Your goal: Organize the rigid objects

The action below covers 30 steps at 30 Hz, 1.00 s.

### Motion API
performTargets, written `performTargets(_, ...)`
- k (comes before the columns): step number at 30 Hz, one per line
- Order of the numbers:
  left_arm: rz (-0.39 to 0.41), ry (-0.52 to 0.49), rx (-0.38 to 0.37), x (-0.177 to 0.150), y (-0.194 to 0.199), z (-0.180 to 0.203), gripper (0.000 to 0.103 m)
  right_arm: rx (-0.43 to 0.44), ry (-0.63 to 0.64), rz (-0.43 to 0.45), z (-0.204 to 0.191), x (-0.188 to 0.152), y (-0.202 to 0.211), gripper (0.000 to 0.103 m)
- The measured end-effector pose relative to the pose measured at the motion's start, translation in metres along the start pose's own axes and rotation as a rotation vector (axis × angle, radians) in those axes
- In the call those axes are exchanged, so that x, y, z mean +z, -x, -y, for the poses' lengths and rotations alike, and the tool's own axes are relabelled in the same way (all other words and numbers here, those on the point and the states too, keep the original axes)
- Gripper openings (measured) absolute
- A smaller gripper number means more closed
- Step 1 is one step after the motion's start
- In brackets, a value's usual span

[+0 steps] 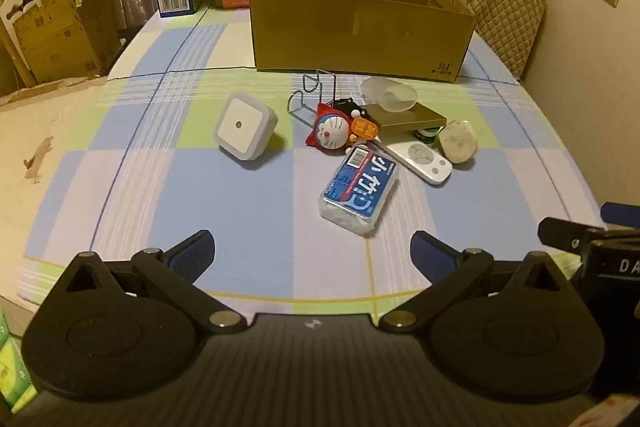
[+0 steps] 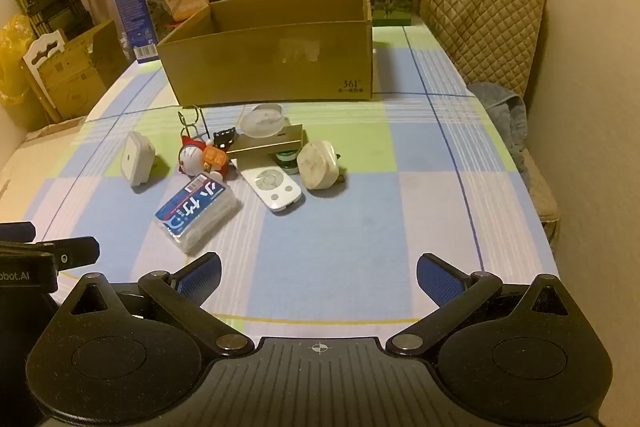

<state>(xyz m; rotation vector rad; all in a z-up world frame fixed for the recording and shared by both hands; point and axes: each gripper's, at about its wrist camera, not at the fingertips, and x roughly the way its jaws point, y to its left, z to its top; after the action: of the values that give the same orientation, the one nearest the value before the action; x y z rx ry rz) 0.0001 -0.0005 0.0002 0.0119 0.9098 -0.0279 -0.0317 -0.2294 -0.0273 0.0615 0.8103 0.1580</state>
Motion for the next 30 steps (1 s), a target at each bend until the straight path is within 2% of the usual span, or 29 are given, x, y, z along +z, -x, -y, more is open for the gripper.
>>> performTargets(6,-0.008,0.041,-0.058,-0.004,-0.005,-0.005,0.102,0.004,-0.002,0.003,-0.001,0.0,0.0,0.101)
performTargets(10,-0.014,0.03,-0.042,-0.005,-0.005,-0.002,0.102,-0.002,0.003,-0.001,-0.002,0.0,-0.001,0.101)
performTargets(30,0.003,0.011,-0.058,-0.003,0.004,-0.002,0.102,0.002,0.004,0.01,-0.002,0.001,0.004,0.101)
